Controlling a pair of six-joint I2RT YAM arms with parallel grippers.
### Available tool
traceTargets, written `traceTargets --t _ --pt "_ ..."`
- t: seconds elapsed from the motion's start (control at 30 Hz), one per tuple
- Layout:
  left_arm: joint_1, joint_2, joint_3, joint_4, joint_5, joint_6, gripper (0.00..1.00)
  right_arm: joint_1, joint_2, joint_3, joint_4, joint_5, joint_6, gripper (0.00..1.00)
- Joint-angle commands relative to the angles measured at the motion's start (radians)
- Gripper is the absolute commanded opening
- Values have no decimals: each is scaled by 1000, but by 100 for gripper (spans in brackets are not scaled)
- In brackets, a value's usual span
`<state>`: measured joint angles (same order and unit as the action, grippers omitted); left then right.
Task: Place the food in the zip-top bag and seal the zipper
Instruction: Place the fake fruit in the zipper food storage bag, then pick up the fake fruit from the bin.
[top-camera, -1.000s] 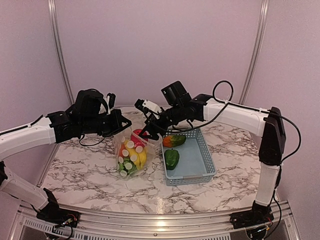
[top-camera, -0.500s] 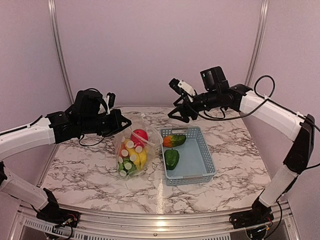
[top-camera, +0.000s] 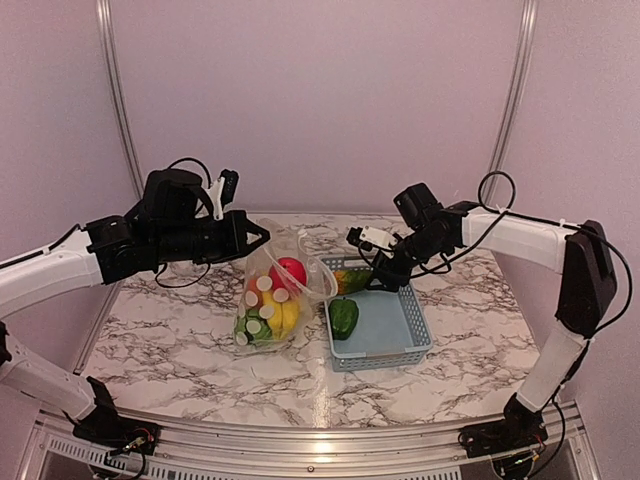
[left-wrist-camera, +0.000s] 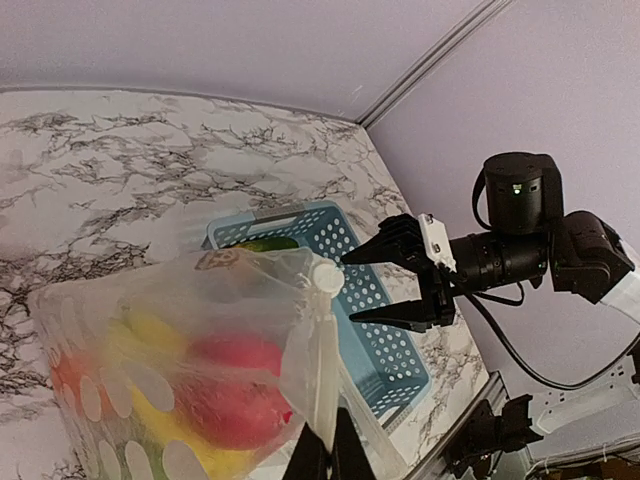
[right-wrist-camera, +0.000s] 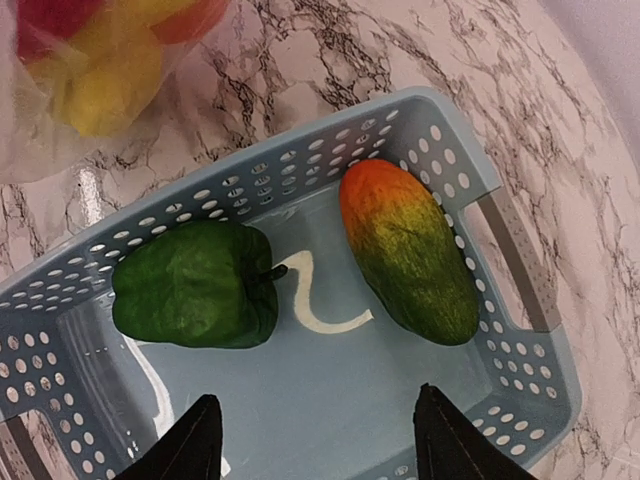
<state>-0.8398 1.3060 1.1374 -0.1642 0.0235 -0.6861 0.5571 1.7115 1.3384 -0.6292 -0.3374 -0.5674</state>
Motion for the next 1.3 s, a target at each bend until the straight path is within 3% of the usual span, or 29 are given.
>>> traceTargets --t 0.0,0.07,0.17,0.4,0.73,1.0,1.27 --pt "42 -37 -7 -152 -174 141 0 4 49 49 -18 89 -154 61" --pt "56 12 17 -265 -195 112 0 3 70 67 -3 107 -202 61" --pt "36 -16 -5 -133 -39 84 0 4 112 109 -1 122 -232 60" --pt "32 -93 -15 -96 -106 84 0 4 218 189 15 116 -278 60" --pt "31 -85 -50 -72 -85 55 0 3 318 220 60 113 -298 63" --pt "31 -89 -60 -65 -81 56 0 4 319 211 -51 60 -336 54" --pt "31 -70 -71 -36 -64 49 0 4 321 223 -3 83 -308 55"
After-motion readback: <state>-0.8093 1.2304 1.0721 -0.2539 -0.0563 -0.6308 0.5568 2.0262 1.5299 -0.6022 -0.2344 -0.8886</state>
